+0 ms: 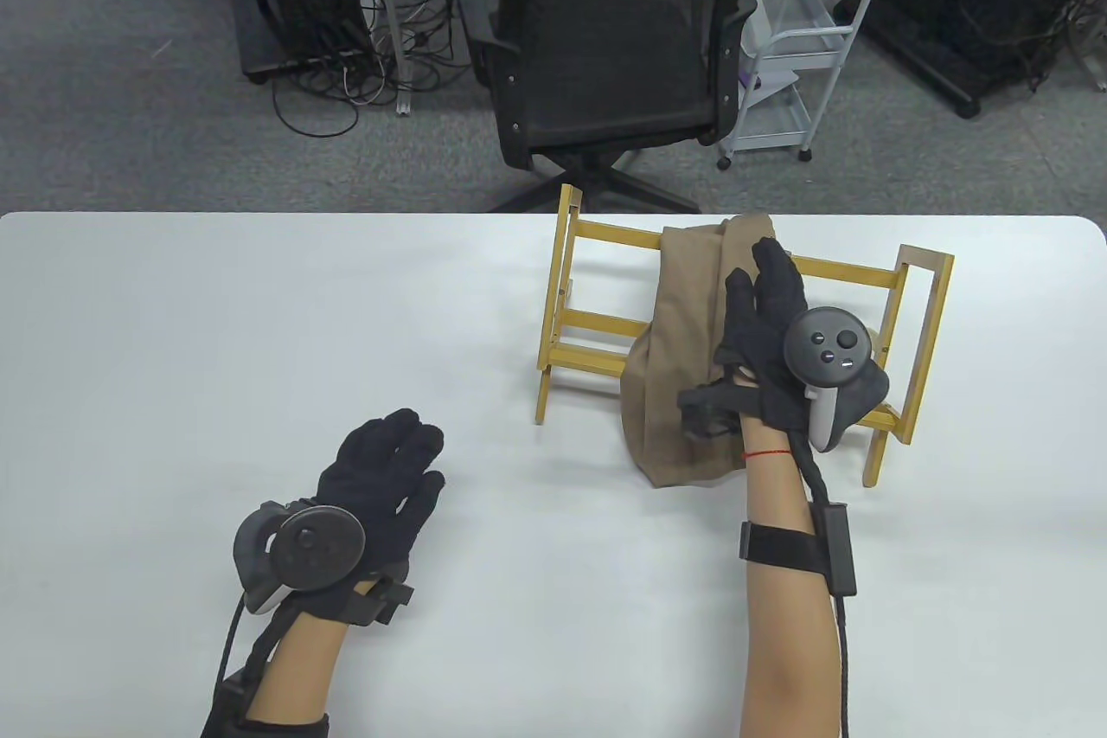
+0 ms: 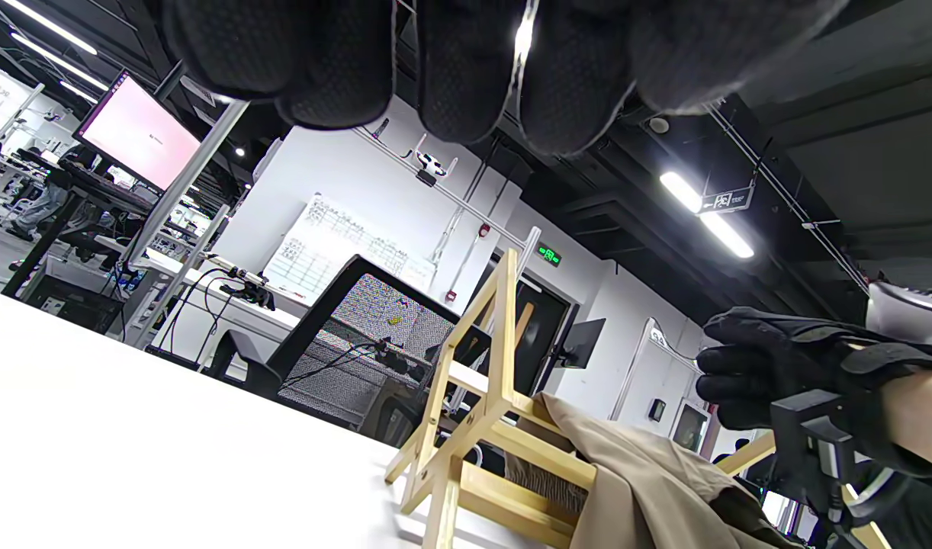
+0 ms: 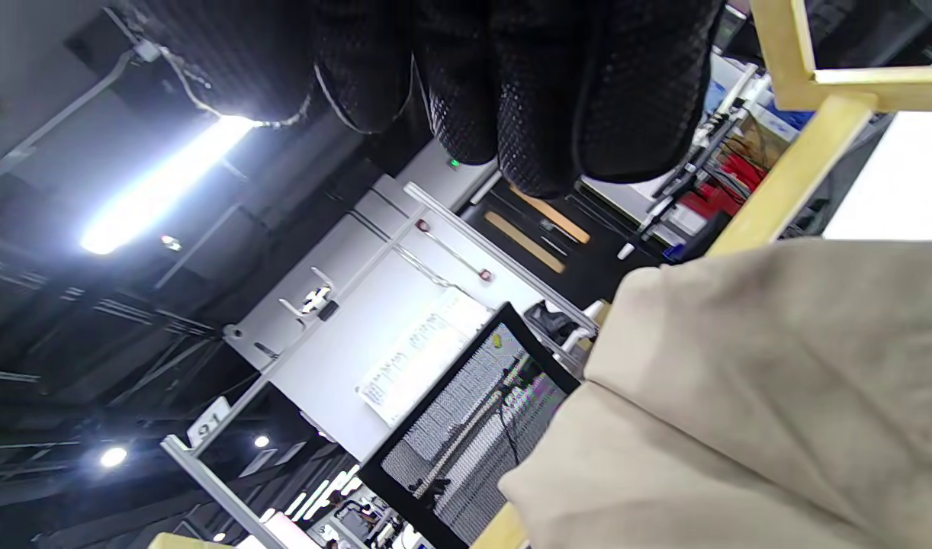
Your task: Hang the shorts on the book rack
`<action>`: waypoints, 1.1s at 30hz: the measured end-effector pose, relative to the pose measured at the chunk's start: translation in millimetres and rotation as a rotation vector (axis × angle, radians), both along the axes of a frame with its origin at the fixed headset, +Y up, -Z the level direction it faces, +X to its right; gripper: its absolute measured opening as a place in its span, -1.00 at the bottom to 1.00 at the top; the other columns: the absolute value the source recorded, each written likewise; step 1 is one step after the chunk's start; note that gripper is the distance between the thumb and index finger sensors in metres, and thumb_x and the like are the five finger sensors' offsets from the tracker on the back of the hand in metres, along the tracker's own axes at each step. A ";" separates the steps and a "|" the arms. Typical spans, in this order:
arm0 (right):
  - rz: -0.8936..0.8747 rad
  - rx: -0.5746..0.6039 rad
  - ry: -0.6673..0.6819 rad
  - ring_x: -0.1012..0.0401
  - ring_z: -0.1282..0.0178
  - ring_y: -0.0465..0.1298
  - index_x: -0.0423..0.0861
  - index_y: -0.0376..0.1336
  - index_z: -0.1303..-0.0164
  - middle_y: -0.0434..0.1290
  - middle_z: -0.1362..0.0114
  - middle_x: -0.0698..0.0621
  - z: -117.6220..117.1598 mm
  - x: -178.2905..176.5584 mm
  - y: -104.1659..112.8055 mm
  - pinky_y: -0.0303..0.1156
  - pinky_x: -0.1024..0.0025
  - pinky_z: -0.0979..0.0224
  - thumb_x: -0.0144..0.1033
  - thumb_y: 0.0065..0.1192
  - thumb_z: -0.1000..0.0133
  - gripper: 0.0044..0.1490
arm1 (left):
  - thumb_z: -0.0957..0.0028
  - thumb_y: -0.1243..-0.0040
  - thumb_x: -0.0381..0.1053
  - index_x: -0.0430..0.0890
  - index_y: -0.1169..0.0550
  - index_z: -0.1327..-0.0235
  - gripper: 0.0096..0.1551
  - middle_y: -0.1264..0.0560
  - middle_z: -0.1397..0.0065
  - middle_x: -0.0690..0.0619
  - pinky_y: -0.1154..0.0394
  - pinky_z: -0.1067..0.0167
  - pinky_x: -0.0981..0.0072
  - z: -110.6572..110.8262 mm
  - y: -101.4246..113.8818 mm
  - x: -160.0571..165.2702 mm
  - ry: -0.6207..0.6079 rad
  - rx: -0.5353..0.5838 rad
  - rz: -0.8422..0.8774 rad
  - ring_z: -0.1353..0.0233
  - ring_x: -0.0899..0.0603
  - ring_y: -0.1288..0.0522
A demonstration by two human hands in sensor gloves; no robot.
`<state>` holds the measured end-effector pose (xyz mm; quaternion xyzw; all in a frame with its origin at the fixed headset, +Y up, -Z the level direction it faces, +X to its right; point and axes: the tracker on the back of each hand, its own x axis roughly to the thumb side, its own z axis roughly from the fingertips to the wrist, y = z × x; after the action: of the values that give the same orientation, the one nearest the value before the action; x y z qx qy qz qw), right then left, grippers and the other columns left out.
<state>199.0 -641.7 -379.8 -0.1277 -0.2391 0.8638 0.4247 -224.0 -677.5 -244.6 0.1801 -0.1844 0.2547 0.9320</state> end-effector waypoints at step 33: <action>0.668 0.078 0.266 0.01 -0.64 0.35 0.26 0.15 -0.50 0.26 -0.67 0.07 113.1 -65.9 -15.7 0.34 0.02 -0.58 0.13 0.11 -0.16 -0.34 | -0.08 -0.13 0.22 0.09 -0.53 -0.35 -0.43 -0.41 -0.55 -0.04 -0.40 -0.23 -0.23 5.4 -3.6 6.2 -0.039 -0.005 -0.013 -0.44 -0.44 -0.41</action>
<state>133.1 -657.4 -266.6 0.0872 -0.2428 0.9543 0.1509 -217.8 -681.1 -239.2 0.1715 -0.2033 0.2527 0.9303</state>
